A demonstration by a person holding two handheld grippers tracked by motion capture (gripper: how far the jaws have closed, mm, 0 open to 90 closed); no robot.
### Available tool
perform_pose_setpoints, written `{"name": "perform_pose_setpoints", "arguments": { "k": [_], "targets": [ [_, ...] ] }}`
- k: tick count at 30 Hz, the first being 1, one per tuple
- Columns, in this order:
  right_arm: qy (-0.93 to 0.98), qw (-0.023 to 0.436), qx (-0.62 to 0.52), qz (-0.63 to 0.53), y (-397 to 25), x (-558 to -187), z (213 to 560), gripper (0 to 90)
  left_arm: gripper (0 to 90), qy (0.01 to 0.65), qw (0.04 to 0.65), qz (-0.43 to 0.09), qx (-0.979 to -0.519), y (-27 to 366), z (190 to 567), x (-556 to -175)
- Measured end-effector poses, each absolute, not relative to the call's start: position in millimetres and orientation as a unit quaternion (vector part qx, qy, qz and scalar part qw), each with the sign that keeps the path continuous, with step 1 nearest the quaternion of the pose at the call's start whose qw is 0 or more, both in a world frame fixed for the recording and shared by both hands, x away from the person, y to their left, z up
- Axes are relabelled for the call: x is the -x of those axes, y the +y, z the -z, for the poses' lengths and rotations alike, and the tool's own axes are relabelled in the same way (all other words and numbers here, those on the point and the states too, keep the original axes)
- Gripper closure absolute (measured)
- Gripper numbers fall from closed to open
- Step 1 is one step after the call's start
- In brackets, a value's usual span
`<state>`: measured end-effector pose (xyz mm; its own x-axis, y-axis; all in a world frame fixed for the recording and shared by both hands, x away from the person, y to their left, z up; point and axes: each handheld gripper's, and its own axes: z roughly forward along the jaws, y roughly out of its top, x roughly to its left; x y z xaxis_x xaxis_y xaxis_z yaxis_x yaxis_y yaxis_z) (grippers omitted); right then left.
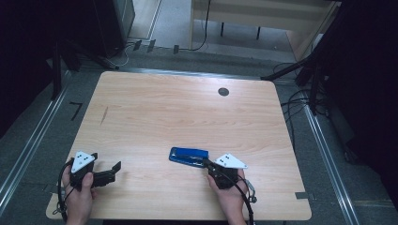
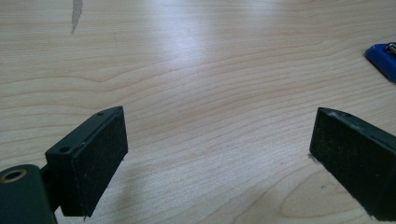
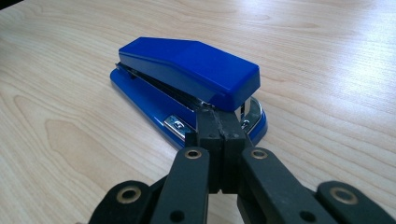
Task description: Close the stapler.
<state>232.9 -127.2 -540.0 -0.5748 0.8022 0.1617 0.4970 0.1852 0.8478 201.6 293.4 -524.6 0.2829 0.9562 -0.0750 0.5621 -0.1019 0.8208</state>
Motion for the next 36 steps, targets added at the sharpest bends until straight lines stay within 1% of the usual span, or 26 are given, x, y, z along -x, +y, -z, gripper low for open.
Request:
{"name": "perform_pose_setpoints", "arguments": {
  "k": [7,10,16,30,33,35,36],
  "targets": [
    [0.752,0.168,-0.432,-0.468,-125,-241,541,90.0,4.5,0.543,0.391,-0.253,-0.698,293,525,-201],
    [0.746,0.160,-0.439,-0.473,-126,-244,541,90.0,4.5,0.543,0.391,-0.253,-0.699,293,525,-201],
    [0.747,0.167,-0.440,-0.470,-126,-250,540,90.0,4.5,0.543,0.389,-0.254,-0.700,293,525,-201],
    [0.746,0.169,-0.442,-0.468,-126,-255,540,90.0,4.5,0.543,0.389,-0.254,-0.700,293,524,-201],
    [0.746,0.166,-0.442,-0.471,-126,-253,539,90.0,4.5,0.545,0.389,-0.256,-0.698,293,525,-201],
    [0.746,0.155,-0.440,-0.475,-128,-252,538,90.0,4.5,0.546,0.391,-0.255,-0.696,293,525,-201],
    [0.746,0.149,-0.439,-0.477,-129,-251,537,84.6,4.5,0.545,0.392,-0.255,-0.696,293,525,-201]
  ]
}}
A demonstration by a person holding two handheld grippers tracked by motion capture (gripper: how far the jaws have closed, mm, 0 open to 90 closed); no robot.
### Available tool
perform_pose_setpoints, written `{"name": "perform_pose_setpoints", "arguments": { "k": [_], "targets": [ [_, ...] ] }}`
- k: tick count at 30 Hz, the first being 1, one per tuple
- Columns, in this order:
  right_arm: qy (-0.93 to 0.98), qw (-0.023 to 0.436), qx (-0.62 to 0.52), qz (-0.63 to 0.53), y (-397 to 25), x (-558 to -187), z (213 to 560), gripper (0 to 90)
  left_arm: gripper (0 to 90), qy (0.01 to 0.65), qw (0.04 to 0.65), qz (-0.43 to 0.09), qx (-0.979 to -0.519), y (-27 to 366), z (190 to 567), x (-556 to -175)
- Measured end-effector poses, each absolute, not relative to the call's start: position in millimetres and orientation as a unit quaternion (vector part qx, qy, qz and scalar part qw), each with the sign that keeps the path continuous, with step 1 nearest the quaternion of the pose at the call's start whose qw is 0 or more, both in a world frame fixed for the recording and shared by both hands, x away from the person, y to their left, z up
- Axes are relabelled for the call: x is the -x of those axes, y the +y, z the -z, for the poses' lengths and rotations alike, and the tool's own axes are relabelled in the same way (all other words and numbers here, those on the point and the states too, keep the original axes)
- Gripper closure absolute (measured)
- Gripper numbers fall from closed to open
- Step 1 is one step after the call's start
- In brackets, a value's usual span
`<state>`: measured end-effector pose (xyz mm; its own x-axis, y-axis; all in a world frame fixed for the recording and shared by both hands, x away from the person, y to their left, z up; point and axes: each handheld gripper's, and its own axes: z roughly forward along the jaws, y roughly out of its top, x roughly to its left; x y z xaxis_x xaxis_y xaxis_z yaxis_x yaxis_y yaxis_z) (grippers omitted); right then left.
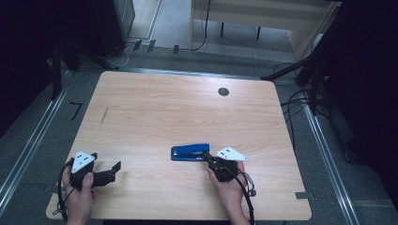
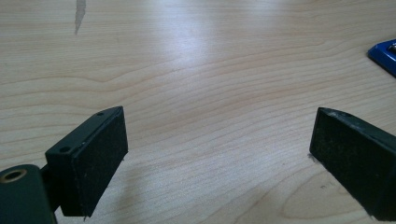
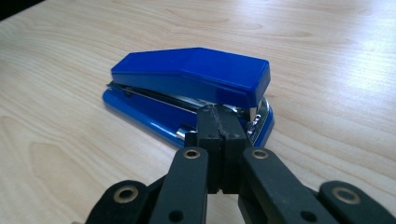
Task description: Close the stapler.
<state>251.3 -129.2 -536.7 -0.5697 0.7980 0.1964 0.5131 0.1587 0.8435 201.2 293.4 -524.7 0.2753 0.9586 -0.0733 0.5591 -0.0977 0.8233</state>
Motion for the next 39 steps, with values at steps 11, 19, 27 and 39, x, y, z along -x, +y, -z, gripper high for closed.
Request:
{"name": "perform_pose_setpoints", "arguments": {
  "k": [11,19,27,39],
  "targets": [
    [0.751,0.146,-0.435,-0.474,-143,-246,525,40.3,4.5,0.546,0.391,-0.254,-0.696,293,525,-201],
    [0.740,0.158,-0.444,-0.479,-161,-244,518,25.5,4.5,0.546,0.391,-0.254,-0.696,294,525,-201],
    [0.725,0.169,-0.458,-0.487,-188,-241,511,22.8,4.5,0.546,0.390,-0.252,-0.697,294,524,-201],
    [0.707,0.185,-0.479,-0.487,-224,-233,508,21.4,4.5,0.547,0.391,-0.251,-0.697,294,525,-202]
  ]
}}
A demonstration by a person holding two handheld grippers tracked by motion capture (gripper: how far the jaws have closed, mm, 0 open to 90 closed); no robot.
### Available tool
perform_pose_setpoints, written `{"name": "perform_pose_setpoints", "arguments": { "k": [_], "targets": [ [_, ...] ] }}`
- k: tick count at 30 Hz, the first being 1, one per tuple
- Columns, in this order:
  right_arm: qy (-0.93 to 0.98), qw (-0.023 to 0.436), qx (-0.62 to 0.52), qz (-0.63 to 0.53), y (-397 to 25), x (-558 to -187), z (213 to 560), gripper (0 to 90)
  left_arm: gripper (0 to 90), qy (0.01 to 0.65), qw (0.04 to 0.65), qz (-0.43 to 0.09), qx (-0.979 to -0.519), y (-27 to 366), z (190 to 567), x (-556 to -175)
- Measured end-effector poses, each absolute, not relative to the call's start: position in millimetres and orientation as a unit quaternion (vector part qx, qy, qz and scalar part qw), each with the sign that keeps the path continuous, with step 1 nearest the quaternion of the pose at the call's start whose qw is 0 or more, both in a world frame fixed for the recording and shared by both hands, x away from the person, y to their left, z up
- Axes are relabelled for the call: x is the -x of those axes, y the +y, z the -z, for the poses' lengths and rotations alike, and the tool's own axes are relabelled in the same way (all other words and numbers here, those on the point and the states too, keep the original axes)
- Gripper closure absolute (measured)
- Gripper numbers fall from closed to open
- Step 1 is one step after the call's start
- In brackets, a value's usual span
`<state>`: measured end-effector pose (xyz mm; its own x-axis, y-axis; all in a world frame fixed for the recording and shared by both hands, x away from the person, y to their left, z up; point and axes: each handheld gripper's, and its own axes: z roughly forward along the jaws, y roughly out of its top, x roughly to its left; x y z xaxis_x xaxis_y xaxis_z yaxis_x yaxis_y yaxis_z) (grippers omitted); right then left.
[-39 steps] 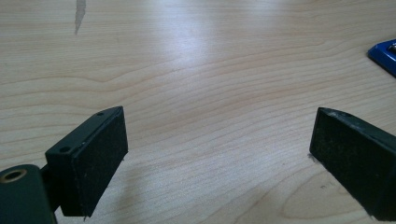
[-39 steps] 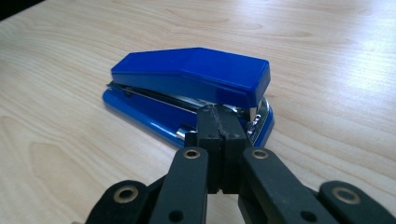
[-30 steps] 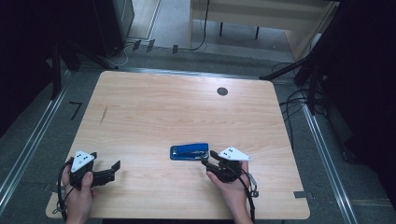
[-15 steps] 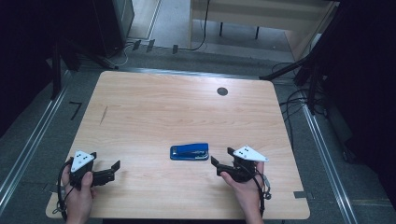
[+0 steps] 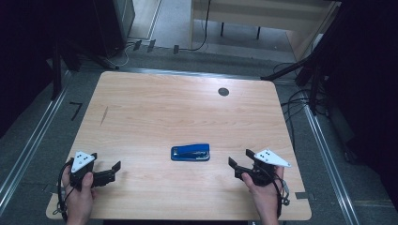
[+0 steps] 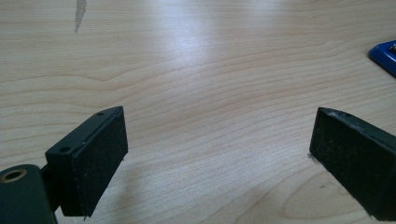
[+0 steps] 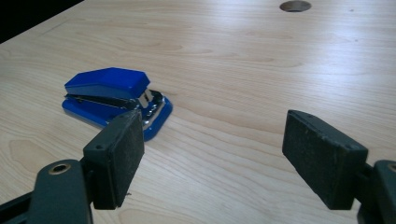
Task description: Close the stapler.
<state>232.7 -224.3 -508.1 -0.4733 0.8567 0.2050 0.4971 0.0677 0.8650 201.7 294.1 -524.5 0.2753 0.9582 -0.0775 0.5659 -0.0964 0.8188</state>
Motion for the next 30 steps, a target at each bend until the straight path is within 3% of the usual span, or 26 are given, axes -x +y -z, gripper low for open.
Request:
{"name": "perform_pose_setpoints", "arguments": {
  "k": [30],
  "targets": [
    [0.668,0.219,-0.532,-0.472,-314,-208,516,20.0,4.5,0.547,0.390,-0.253,-0.696,293,525,-202]
  ]
}}
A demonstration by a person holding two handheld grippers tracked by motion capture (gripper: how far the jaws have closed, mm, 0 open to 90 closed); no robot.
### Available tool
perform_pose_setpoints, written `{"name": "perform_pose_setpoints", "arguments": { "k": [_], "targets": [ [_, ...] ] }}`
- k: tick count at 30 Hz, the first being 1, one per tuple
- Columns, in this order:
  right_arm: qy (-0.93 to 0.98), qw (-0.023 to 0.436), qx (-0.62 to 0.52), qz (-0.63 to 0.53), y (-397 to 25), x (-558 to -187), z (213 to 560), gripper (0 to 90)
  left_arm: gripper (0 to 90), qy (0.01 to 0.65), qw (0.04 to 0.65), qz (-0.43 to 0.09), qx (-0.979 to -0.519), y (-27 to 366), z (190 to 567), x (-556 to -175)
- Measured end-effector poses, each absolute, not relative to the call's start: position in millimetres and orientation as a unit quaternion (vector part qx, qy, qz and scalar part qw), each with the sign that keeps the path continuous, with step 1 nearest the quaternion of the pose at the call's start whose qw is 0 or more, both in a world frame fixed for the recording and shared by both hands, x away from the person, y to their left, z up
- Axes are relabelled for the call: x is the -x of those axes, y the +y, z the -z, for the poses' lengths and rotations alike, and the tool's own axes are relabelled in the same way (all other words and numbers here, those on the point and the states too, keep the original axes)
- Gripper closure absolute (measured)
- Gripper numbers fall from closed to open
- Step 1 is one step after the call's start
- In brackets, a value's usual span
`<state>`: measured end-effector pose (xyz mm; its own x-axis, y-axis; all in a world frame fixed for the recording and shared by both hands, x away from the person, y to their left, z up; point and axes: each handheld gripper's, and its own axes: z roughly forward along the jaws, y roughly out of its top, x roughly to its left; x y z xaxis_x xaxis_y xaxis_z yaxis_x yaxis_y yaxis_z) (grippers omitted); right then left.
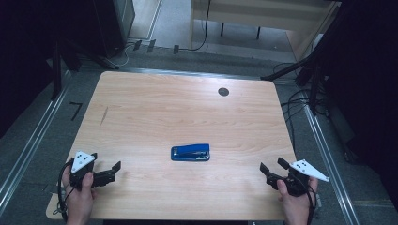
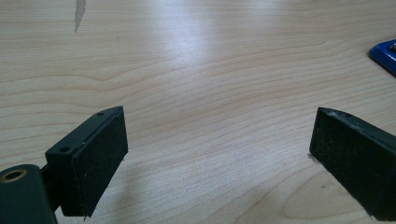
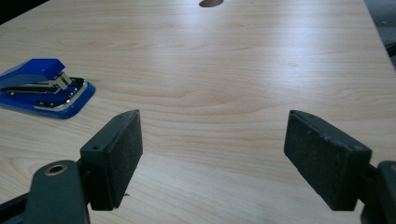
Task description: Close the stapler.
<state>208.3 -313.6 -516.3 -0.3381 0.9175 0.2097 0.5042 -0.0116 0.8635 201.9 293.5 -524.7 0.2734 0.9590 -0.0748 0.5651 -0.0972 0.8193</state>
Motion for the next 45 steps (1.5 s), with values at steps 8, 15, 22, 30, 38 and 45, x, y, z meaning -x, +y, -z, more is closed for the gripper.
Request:
{"name": "perform_pose_setpoints", "arguments": {
  "k": [8,15,22,30,38,45],
  "targets": [
    [0.662,0.219,-0.529,-0.483,-338,-200,520,20.1,4.5,0.547,0.389,-0.253,-0.697,293,525,-202],
    [0.656,0.224,-0.540,-0.477,-357,-191,524,19.6,4.5,0.547,0.389,-0.253,-0.697,293,525,-202],
    [0.642,0.232,-0.557,-0.473,-377,-182,530,20.0,4.5,0.547,0.388,-0.253,-0.697,293,525,-202],
    [0.629,0.241,-0.567,-0.474,-392,-177,534,19.9,4.5,0.546,0.388,-0.253,-0.698,293,525,-202],
    [0.630,0.235,-0.574,-0.467,-392,-180,545,19.9,4.5,0.546,0.388,-0.253,-0.698,293,525,-202],
    [0.629,0.226,-0.581,-0.464,-394,-182,553,20.0,4.5,0.546,0.388,-0.253,-0.698,293,525,-202]
  ]
}}
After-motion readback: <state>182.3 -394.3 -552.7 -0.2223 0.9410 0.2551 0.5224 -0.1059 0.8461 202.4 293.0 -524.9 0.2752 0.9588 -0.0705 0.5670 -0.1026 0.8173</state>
